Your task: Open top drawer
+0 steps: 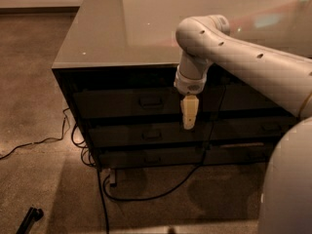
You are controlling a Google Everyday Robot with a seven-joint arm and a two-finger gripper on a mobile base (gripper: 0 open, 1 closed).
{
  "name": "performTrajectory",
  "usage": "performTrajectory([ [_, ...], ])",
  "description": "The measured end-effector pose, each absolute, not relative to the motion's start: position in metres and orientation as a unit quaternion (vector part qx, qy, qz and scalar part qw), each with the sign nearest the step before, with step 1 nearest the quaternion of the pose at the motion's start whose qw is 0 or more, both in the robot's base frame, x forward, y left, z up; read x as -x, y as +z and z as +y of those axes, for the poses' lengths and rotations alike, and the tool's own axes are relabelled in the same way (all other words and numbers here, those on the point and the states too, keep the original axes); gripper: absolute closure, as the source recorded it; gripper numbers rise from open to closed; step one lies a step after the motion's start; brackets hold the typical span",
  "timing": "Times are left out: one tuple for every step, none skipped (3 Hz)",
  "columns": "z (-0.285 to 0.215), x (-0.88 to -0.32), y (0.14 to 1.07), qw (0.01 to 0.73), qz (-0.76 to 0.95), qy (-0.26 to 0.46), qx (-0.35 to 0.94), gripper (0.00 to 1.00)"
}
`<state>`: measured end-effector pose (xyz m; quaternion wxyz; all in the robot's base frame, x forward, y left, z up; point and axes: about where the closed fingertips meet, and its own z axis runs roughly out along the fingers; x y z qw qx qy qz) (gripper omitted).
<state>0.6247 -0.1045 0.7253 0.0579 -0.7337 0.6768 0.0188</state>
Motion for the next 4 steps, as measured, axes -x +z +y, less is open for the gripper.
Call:
performTrajectory([
  [-0.101, -0.620, 0.714, 0.073, 0.694, 0.022, 0.716, 0.00],
  [-0.097, -0.627, 0.714, 0.096, 0.705, 0.009, 0.702, 0.00],
  [-0.091, -0.641, 0.716, 0.121, 0.706, -0.013, 0.697, 0.00],
  [-0.082, -0.658, 0.708, 0.128, 0.695, -0.023, 0.707, 0.00],
])
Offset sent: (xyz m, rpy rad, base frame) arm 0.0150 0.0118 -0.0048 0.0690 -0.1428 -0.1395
